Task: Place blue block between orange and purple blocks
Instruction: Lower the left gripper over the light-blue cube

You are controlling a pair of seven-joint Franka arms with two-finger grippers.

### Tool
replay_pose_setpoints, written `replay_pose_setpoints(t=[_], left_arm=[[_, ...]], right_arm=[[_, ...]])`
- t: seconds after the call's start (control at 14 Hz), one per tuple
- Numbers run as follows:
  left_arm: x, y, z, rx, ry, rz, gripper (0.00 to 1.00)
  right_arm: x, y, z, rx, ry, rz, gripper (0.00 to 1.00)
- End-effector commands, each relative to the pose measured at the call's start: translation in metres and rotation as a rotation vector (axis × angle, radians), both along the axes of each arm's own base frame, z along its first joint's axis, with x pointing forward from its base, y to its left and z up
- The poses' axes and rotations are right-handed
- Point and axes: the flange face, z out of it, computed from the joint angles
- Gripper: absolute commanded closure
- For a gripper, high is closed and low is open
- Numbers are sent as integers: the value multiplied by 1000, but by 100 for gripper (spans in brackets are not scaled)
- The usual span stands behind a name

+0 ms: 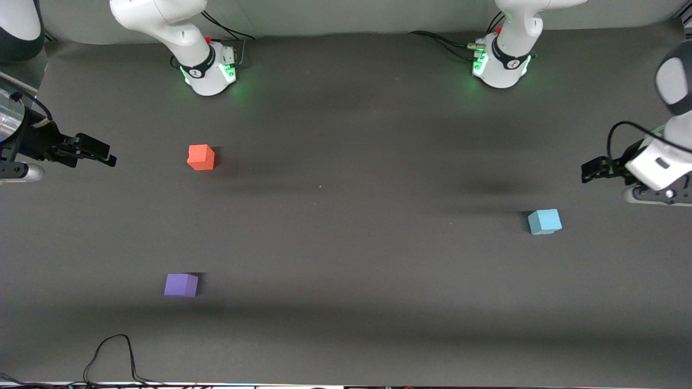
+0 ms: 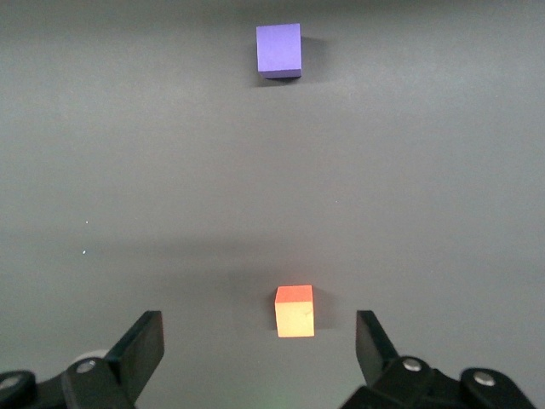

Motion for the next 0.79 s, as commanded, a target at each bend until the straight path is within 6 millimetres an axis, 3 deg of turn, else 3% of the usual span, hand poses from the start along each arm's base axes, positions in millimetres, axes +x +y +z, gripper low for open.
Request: replay_pose_setpoints(t=[0.0, 0.29, 0.5, 0.71], left_arm=[[7, 0, -53, 8, -19, -25, 0], [17, 1, -146, 6, -63, -30, 0], [23, 0, -185, 6, -84, -20, 0], [24, -1, -218, 3, -95, -16, 0]], right_arm=[[-4, 5, 1, -9, -19, 15, 0], [0, 8, -3, -15, -27, 16, 0], [0, -4, -2, -18, -32, 4, 0], [-2, -1, 1, -26, -35, 6, 0]])
